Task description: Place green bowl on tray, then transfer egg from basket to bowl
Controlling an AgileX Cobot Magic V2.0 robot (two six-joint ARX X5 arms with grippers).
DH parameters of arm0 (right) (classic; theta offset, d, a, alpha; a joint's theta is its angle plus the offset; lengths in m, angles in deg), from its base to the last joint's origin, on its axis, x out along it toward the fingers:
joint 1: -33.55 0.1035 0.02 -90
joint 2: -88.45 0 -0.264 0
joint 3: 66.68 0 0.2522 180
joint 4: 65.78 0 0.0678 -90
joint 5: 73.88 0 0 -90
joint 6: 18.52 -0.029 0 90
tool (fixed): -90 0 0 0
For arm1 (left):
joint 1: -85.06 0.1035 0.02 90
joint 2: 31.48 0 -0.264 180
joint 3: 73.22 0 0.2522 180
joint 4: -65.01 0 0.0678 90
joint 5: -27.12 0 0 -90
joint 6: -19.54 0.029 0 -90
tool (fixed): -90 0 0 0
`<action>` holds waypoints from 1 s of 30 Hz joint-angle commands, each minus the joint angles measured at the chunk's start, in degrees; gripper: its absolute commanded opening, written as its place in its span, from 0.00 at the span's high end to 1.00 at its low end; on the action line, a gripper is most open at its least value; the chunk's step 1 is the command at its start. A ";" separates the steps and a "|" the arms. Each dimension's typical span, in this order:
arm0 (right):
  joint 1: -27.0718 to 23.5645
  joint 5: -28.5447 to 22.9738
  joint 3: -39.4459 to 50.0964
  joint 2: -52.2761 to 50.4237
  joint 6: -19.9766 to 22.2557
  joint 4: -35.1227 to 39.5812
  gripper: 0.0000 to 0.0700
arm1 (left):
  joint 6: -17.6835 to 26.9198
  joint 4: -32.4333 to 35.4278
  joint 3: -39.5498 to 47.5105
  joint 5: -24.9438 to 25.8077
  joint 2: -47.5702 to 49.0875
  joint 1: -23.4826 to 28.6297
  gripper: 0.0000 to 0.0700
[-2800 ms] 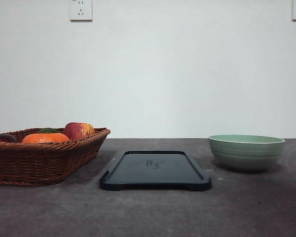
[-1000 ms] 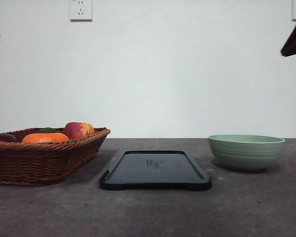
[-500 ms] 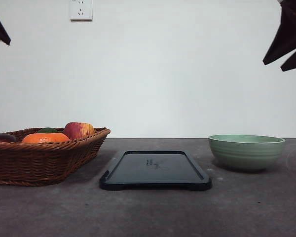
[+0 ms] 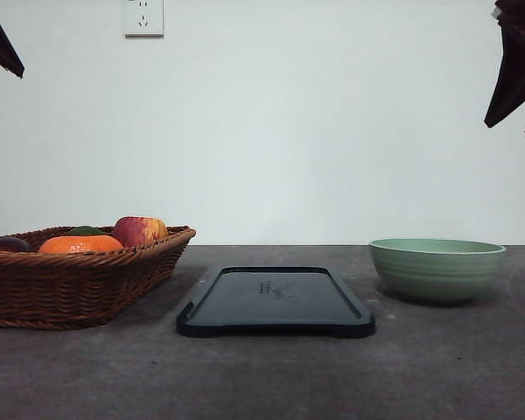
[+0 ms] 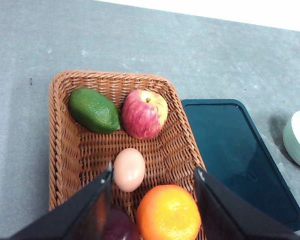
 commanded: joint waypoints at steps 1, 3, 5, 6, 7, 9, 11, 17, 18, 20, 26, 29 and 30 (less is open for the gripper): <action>-0.43 -0.07 -2.48 2.49 -0.99 -1.79 0.56 | 0.93 0.61 -1.16 0.09 -0.30 -0.02 0.55; -1.04 -0.06 -4.88 5.39 -1.02 -4.51 0.56 | 0.93 0.63 -1.16 0.09 -0.30 -0.02 0.55; -1.64 -0.01 -7.32 8.63 -0.97 -7.05 0.56 | 0.93 0.63 -1.16 0.09 -0.30 -0.02 0.55; -1.83 0.03 -8.33 10.13 -0.87 -7.82 0.56 | 0.93 0.63 -1.16 0.09 -0.30 -0.02 0.55; -1.99 0.07 -9.38 11.72 -0.67 -8.49 0.56 | 0.93 0.63 -1.16 0.09 -0.30 -0.02 0.55; -2.26 0.11 -11.49 15.24 -0.32 -9.31 0.56 | 0.93 0.63 -1.16 0.09 -0.30 -0.02 0.55; -2.40 0.07 -13.35 18.57 0.03 -9.52 0.56 | 0.93 0.63 -1.16 0.09 -0.30 -0.02 0.55; -2.38 -0.36 -18.08 28.21 0.79 -9.03 0.51 | 0.80 0.61 -1.16 0.09 -0.30 -0.02 0.55; -2.38 -0.77 -18.53 29.53 0.88 -8.66 0.51 | 0.79 0.63 -1.16 0.09 -0.30 -0.02 0.55; -2.38 -1.57 -19.19 31.83 0.97 -7.82 0.51 | 0.79 0.63 -1.16 0.09 -0.30 -0.02 0.55; -2.40 -1.78 -19.35 36.11 0.95 -5.67 0.51 | 0.79 0.61 -1.16 0.09 -0.30 -0.02 0.55; -2.38 -1.74 -19.35 37.68 0.95 -4.68 0.57 | 0.79 0.61 -1.16 0.09 -0.32 -0.02 0.55; -2.39 -1.76 -19.35 37.97 0.93 -4.44 0.66 | 0.79 0.60 -1.16 0.07 -0.31 -0.02 0.55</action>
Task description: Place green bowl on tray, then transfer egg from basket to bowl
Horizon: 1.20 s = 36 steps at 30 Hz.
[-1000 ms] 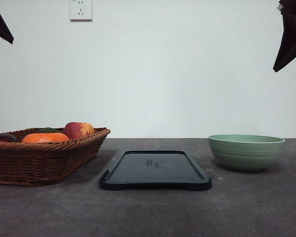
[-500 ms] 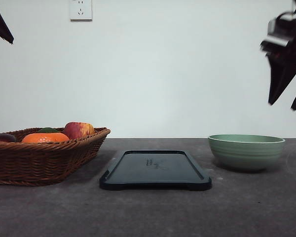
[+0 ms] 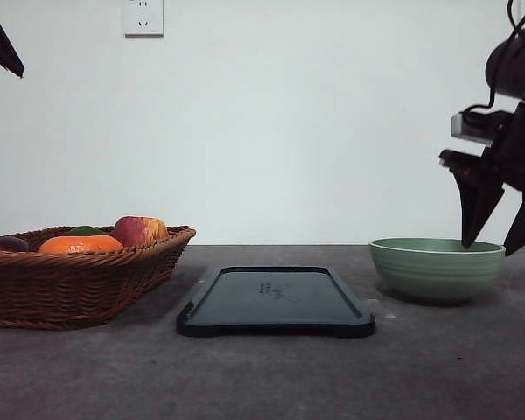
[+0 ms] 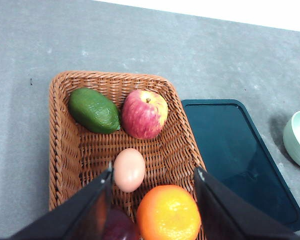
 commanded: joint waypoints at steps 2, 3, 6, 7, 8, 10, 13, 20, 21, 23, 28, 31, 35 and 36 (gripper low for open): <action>-0.02 -0.20 -1.25 1.62 0.59 0.95 0.82 | 0.79 0.59 -1.14 0.06 -0.32 -0.03 0.55; -0.02 -0.20 -1.25 1.64 0.62 0.91 0.92 | 0.79 0.59 -1.14 0.06 -0.32 -0.03 0.55; -0.02 -0.20 -1.25 1.65 0.60 0.85 1.00 | 0.79 0.59 -1.14 0.08 -0.30 -0.03 0.55; -0.04 -0.20 -1.25 1.63 0.58 0.75 1.00 | 0.79 0.58 -1.14 0.08 -0.30 -0.03 0.55; -0.06 -0.20 -1.27 1.62 0.57 0.58 1.00 | 0.79 0.57 -1.14 0.08 -0.30 -0.03 0.55; -0.06 -0.20 -1.52 1.59 0.42 -0.25 1.00 | 0.79 0.57 -1.14 0.07 -0.31 -0.03 0.55; 0.02 -0.15 -3.44 1.57 0.13 -3.75 1.00 | 0.79 0.57 -1.14 0.07 -0.31 -0.03 0.56; 1.81 0.23 -15.24 1.57 0.24 -18.90 1.00 | 0.79 0.57 -1.14 0.06 -0.32 -0.03 0.56; 2.36 0.23 -17.28 1.57 0.23 -20.57 1.00 | 0.77 0.57 -1.14 0.06 -0.32 -0.03 0.56; 3.52 0.23 -20.80 1.60 0.22 -22.85 1.00 | 0.76 0.57 -1.14 0.08 -0.32 -0.03 0.56; 7.82 0.26 -27.43 2.05 0.21 -23.41 1.00 | 0.79 0.57 -1.14 0.06 -0.32 -0.03 0.56; 10.94 0.26 -30.37 3.59 0.16 -22.42 1.00 | 0.79 0.59 -1.14 0.07 -0.32 -0.03 0.56; 14.82 0.23 -33.43 7.02 0.13 -22.18 1.00 | 0.79 0.59 -1.14 0.06 -0.32 -0.03 0.56; 15.71 0.23 -34.08 8.08 0.12 -22.18 1.00 | 0.79 0.60 -1.14 0.06 -0.32 -0.03 0.56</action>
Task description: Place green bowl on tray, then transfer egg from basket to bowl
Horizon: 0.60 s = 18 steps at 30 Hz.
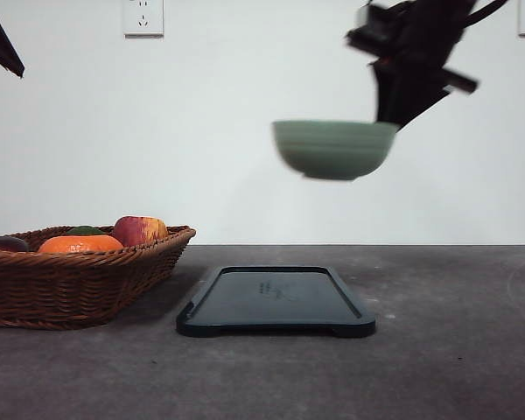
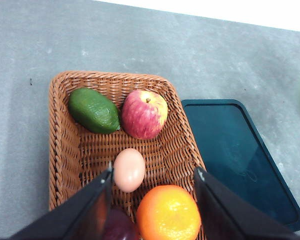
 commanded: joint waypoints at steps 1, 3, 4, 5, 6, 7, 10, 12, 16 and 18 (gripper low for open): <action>1.53 0.10 -2.09 3.06 -0.04 0.26 1.00 | 0.79 0.61 -1.12 0.04 -0.31 -0.02 0.56; 3.04 0.09 -2.64 5.08 -0.04 0.92 1.00 | 0.79 0.60 -1.12 0.04 -0.31 -0.02 0.56; 3.72 0.09 -2.76 5.99 -0.07 1.46 1.00 | 0.79 0.59 -1.12 0.04 -0.31 -0.02 0.56; 4.32 0.09 -2.77 6.84 -0.13 2.05 1.00 | 0.79 0.59 -1.12 0.04 -0.31 -0.02 0.56; 4.87 0.09 -2.77 7.78 -0.44 2.80 1.00 | 0.79 0.59 -1.12 0.04 -0.31 -0.02 0.56; 5.39 0.08 -2.77 8.69 -0.70 3.50 1.00 | 0.79 0.59 -1.12 0.04 -0.31 -0.02 0.56; 6.62 0.07 -2.77 11.17 -1.21 5.44 1.00 | 0.79 0.58 -1.12 0.06 -0.31 -0.02 0.56; 7.10 0.04 -2.77 12.52 -1.62 6.38 1.00 | 0.79 0.57 -1.12 0.04 -0.31 -0.02 0.56; 7.67 -0.89 -2.77 14.84 -1.96 7.07 1.00 | 0.79 0.55 -1.12 0.04 -0.31 -0.02 0.56; 7.76 -2.15 -2.77 15.67 -1.99 7.11 1.00 | 0.79 0.56 -1.12 0.04 -0.31 -0.02 0.56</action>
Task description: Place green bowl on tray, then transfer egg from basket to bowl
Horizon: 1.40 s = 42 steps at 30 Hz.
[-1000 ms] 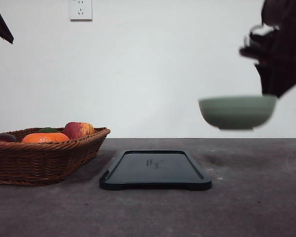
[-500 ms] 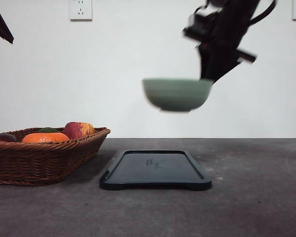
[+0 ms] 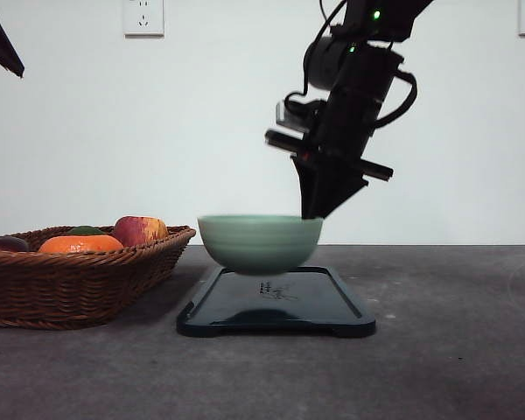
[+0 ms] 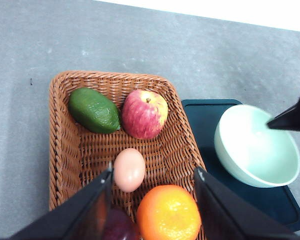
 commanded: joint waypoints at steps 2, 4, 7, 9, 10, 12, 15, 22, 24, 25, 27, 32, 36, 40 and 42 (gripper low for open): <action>0.38 -1.23 -1.75 2.07 -1.06 0.79 1.00 | 0.79 0.55 -1.11 0.04 -0.31 -0.02 0.56; 0.39 -1.47 -1.75 2.41 -1.14 1.00 1.00 | 0.79 0.55 -1.11 0.04 -0.31 -0.02 0.56; 0.39 -1.47 -1.75 2.74 -1.14 1.61 1.00 | 0.79 0.55 -1.11 0.04 -0.31 -0.02 0.56; 0.39 -1.47 -1.75 3.03 -1.14 1.70 1.00 | 0.79 0.53 -1.11 0.04 -0.31 -0.02 0.56; 0.39 -1.50 -1.75 3.28 -1.14 1.72 1.00 | 0.79 0.51 -1.11 0.04 -0.31 -0.02 0.56; 0.41 -1.60 -1.75 3.86 -1.14 1.74 1.00 | 0.79 0.44 -1.11 0.04 -0.31 -0.02 0.56; 0.42 -1.60 -1.75 4.62 -1.14 1.46 1.00 | 0.79 0.33 -1.11 0.04 -0.31 -0.02 0.56; 0.52 -1.14 -1.77 4.61 -1.30 0.93 0.81 | 0.79 0.15 -1.11 0.04 -0.31 -0.02 0.56; 0.43 -1.17 -1.78 4.09 -1.34 0.22 0.75 | 0.79 0.14 -1.11 0.06 -0.31 -0.02 0.56; 0.38 -1.18 -1.80 3.69 -1.33 -0.21 0.75 | 0.79 0.15 -1.11 0.06 -0.31 -0.02 0.56; 0.31 -1.19 -1.81 2.42 -1.29 -1.03 0.75 | 0.79 0.15 -1.11 0.04 -0.31 -0.02 0.56; 0.34 -1.18 -1.74 -1.88 -0.97 -2.46 0.75 | 0.79 0.13 -1.11 0.05 -0.31 -0.02 0.56; 0.48 -1.24 1.86 -6.48 -0.92 2.67 0.75 | 0.79 0.10 -1.11 0.04 -0.31 -0.02 0.56; 0.52 -0.99 15.49 -15.29 -0.94 16.05 0.75 | 0.79 -0.91 -1.11 0.04 -0.31 -0.02 0.56; 0.46 -0.97 23.03 -19.84 -0.95 21.42 0.75 | 0.82 -1.78 -1.11 0.04 -0.31 -0.02 0.56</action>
